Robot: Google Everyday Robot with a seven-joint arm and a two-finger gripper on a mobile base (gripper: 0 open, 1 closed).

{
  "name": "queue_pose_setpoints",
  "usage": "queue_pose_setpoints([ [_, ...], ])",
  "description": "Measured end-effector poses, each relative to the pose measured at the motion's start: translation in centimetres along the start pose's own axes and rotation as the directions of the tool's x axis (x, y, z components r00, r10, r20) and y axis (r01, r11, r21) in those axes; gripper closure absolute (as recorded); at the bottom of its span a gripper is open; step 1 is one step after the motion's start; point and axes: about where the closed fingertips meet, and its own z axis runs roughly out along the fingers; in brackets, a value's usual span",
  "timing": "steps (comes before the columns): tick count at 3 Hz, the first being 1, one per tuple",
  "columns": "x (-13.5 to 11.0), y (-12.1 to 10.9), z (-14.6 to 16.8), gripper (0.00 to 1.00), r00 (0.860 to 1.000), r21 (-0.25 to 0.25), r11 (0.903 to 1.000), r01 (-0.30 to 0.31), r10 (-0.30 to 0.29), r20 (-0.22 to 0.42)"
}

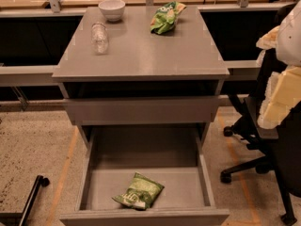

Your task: Pick green jalapeno chip bag from middle drawer and place on counter

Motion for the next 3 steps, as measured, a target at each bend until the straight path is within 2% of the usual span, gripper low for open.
queue_pose_setpoints([
  [1,0.0,0.0,0.0,0.00,1.000,0.000,1.0000,0.000,0.000,0.000],
  [2,-0.2,-0.2,1.9,0.00,1.000,0.018,0.9997,-0.014,0.014,0.003],
  [3,-0.1,-1.0,6.9,0.00,1.000,0.027,0.9995,-0.019,0.019,0.017],
])
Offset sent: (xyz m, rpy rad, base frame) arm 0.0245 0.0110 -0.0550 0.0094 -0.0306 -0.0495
